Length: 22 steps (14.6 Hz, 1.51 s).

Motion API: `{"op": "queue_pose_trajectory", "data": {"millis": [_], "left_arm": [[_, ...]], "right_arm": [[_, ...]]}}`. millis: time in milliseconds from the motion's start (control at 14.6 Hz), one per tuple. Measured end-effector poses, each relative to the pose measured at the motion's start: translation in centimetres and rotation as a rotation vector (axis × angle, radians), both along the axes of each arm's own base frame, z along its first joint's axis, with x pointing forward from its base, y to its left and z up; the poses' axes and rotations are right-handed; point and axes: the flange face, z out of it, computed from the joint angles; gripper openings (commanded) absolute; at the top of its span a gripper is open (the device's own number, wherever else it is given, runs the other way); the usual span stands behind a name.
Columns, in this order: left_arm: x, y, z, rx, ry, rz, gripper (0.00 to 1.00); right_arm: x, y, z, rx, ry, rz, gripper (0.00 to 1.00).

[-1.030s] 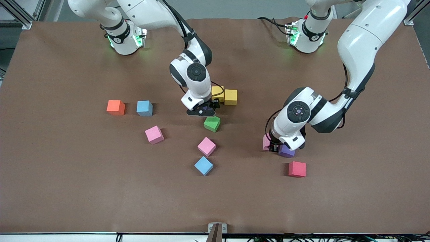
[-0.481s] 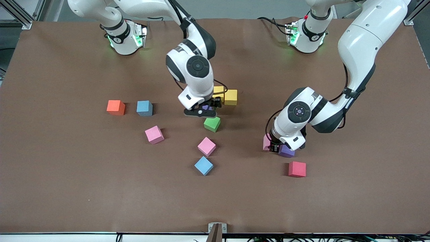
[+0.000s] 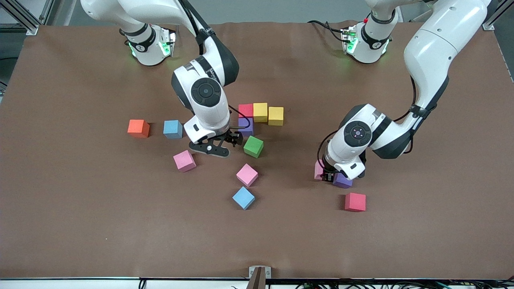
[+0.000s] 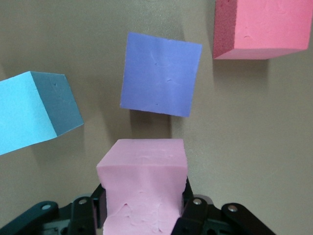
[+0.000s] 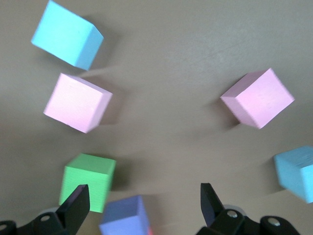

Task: Arrange 11 blocks into digit 3
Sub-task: 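Reach the right gripper to the green cube and grasp it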

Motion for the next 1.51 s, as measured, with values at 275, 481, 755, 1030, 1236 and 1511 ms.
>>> {"op": "queue_pose_trajectory", "data": {"millis": [275,481,755,1030,1236,1511], "left_arm": [[0.0,0.0,0.0,0.0,0.0,0.0,0.32],[0.0,0.0,0.0,0.0,0.0,0.0,0.32],[0.0,0.0,0.0,0.0,0.0,0.0,0.32],[0.0,0.0,0.0,0.0,0.0,0.0,0.32],[0.0,0.0,0.0,0.0,0.0,0.0,0.32],[0.0,0.0,0.0,0.0,0.0,0.0,0.32]], "right_arm": [[-0.9,3.4,-4.2,0.063,-0.037,-0.128,1.0],[-1.8,5.3,-8.3,0.06,-0.032,-0.19,1.0],[-1.5,7.3,-9.4,0.066,-0.045,-0.224,1.0],[-2.2,8.1,-11.0,0.053,-0.037,-0.208,1.0],[-3.3,9.1,-12.3,0.047,-0.035,-0.188,0.96],[-3.9,9.6,-13.2,0.038,-0.031,-0.177,0.71]]}}
